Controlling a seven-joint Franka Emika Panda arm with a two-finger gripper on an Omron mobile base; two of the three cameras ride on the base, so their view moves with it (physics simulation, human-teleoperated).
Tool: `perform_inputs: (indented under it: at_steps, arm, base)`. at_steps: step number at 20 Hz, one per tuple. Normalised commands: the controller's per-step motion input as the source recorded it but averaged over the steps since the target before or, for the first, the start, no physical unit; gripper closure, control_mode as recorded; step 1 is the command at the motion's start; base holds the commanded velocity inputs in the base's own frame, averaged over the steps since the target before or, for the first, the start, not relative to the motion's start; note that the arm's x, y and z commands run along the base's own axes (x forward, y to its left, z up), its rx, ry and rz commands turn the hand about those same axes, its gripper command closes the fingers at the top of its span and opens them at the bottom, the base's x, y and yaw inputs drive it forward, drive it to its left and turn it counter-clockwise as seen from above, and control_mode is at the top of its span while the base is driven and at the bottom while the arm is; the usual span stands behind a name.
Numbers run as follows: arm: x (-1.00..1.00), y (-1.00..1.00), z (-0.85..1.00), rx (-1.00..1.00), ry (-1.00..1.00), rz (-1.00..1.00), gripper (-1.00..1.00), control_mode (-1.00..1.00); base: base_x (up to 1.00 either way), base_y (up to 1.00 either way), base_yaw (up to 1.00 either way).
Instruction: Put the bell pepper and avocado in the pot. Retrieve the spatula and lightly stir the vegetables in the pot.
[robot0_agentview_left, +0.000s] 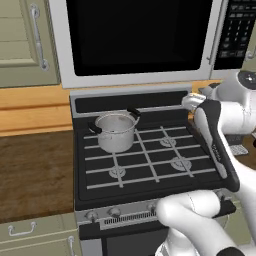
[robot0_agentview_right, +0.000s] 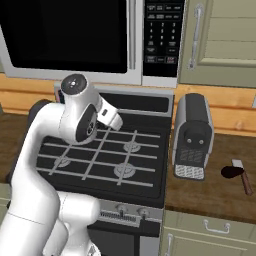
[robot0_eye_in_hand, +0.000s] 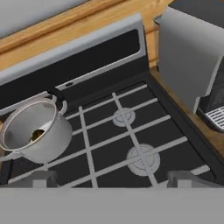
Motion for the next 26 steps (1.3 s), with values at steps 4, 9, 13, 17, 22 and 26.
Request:
perform_inputs:
  at_steps: [4,9,13,17,22,26]
  arm:
    - [-0.51,-1.0,-0.93,0.0,0.16,-0.11,-1.0,-1.0]
    - [-0.48,-1.0,-0.82,0.01,0.07,-0.12,-1.0,-1.0]
    - [-0.22,-1.0,-0.34,0.15,0.0,-0.13,-1.0,-1.0]
    - [0.06,-1.0,-0.07,0.15,0.0,-0.19,-1.0,-1.0]
    - [0.2,-0.94,0.0,0.1,0.05,-0.21,-1.0,-1.0]
    - [-0.13,-0.38,0.0,0.01,0.02,-0.05,-1.0,-1.0]
  base:
    - [0.0,0.0,0.0]
    - [0.0,0.0,0.0]
    - [0.0,0.0,0.0]
    - [0.0,0.0,0.0]
    - [0.0,0.0,0.0]
    - [0.0,0.0,0.0]
